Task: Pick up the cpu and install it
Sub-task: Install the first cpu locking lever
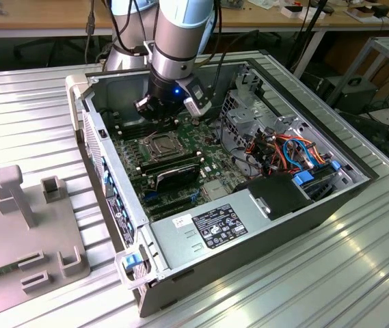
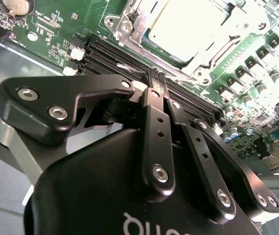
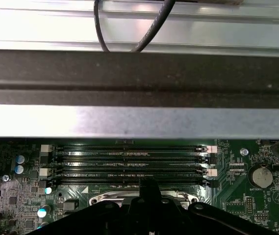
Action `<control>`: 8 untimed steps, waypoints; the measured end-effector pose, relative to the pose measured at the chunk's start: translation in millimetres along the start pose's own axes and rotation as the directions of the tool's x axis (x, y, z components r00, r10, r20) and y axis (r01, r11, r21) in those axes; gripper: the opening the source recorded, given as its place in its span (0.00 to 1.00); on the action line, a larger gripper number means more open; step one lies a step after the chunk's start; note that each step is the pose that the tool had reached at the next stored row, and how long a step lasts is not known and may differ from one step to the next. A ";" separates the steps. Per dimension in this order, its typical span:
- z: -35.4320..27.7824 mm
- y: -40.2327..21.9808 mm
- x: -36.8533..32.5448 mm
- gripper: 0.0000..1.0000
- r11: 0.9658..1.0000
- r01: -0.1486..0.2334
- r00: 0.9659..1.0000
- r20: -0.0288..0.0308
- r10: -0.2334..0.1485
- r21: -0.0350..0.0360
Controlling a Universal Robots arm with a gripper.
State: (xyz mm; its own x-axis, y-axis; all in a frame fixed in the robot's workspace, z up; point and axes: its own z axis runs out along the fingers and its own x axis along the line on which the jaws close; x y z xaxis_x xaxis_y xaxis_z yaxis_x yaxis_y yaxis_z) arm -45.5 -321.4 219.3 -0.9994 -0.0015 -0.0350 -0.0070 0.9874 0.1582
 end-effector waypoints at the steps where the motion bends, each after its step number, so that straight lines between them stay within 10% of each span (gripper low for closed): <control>1: 0.3 0.0 -0.7 0.11 1.000 0.000 1.000 0.000 0.000 0.000; 8: 1.7 -0.2 -1.2 0.11 1.000 0.000 1.000 0.000 0.000 0.000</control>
State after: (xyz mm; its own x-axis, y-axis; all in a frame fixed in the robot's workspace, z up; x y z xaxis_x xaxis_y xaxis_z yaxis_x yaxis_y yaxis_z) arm -44.3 -321.4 217.6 -0.9994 -0.0015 -0.0352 -0.0071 0.9874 0.1581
